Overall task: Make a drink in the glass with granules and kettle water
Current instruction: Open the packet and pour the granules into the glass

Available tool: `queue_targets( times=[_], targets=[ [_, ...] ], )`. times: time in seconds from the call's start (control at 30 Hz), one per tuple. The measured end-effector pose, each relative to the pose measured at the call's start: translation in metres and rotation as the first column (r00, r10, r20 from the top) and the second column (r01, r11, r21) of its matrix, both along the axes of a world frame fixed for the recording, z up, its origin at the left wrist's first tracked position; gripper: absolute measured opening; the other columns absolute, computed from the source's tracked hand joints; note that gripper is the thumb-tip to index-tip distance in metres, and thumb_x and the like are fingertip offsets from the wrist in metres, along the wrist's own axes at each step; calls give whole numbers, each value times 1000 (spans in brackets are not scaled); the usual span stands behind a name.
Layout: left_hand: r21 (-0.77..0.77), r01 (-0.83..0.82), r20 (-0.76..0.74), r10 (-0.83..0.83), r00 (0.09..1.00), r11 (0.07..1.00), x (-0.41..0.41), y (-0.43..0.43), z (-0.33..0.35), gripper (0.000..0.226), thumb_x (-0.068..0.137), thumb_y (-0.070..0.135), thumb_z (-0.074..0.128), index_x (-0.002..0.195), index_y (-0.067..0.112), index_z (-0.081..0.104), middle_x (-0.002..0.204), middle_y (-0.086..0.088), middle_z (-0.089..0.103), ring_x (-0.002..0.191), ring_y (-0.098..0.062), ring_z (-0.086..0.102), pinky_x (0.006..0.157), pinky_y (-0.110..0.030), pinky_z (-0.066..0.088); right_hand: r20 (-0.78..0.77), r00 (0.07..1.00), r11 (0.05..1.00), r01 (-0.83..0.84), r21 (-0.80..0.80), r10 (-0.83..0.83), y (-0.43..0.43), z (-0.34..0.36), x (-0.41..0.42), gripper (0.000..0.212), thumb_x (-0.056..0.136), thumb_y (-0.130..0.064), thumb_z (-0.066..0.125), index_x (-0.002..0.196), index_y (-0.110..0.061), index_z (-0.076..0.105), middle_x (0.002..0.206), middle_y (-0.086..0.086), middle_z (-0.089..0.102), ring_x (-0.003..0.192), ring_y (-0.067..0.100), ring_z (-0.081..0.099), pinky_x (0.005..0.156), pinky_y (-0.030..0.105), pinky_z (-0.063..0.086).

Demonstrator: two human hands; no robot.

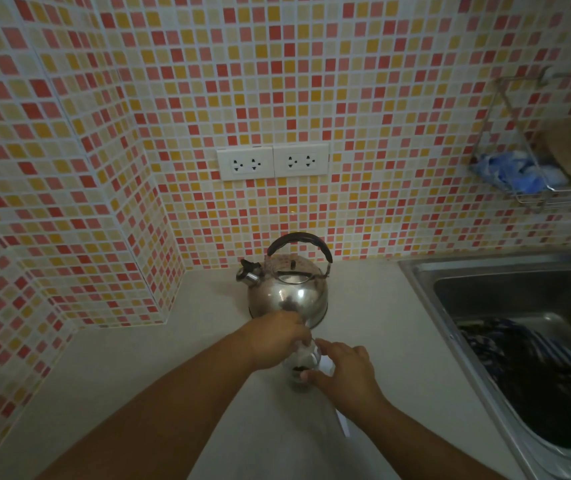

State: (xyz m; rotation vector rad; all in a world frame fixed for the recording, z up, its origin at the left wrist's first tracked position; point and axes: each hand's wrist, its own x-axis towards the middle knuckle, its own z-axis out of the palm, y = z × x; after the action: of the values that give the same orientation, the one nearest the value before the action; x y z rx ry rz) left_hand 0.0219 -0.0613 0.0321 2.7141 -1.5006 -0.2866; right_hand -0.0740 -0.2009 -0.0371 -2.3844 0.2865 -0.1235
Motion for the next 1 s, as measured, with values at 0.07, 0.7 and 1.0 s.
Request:
queue_targets(
  times=[0.07,0.7,1.0],
  targets=[
    [-23,-72,-62,71,996,997,0,-1,2,28,92,16,56,118,12,66,120,-8,65,111,-24,59,94,-30,45,-15,1000,1000,2,3,-2,0,1,-1,61,68,-54,67,124,-36,52,121,-8,61,106,19,42,81,29,29],
    [-349,-726,-853,120,507,592,-26,27,8,21,93,40,55,110,32,63,109,13,67,102,-5,61,77,-21,49,107,994,825,-48,563,-15,-1,75,9,2,77,-22,72,78,-23,72,85,3,74,83,19,69,78,31,53],
    [-581,-678,-682,185,708,450,-32,24,14,7,84,19,70,79,22,73,74,9,70,70,4,63,66,-5,49,99,995,907,-54,417,14,-1,94,5,15,73,-21,75,61,-23,67,68,-2,68,66,11,63,65,23,49]
  ],
)
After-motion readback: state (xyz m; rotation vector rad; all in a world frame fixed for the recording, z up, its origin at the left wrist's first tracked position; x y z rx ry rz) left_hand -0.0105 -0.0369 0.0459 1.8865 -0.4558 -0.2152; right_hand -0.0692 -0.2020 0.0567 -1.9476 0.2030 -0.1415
